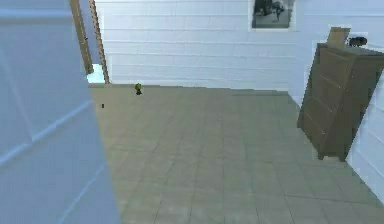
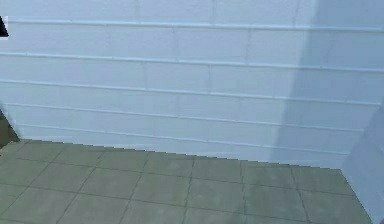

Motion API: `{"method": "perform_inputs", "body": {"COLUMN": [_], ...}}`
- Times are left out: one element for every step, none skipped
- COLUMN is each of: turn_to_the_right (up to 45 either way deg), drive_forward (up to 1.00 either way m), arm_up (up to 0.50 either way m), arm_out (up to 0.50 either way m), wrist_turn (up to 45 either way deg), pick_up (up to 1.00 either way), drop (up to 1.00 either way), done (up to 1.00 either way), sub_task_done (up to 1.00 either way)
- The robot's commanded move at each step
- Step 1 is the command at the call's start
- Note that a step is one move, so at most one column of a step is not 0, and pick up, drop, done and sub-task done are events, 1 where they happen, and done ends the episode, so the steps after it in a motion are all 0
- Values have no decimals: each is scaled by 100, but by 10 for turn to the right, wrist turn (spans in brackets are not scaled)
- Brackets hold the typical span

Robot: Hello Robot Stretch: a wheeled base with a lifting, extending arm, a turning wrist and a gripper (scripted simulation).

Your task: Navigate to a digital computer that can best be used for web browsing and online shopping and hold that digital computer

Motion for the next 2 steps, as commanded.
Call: {"method": "perform_inputs", "body": {"turn_to_the_right": [450,450], "drive_forward": [0,0], "arm_up": [0,0], "arm_out": [0,0], "wrist_turn": [0,0], "pick_up": [0,0], "drop": [0,0], "done": [0,0], "sub_task_done": [0,0]}}
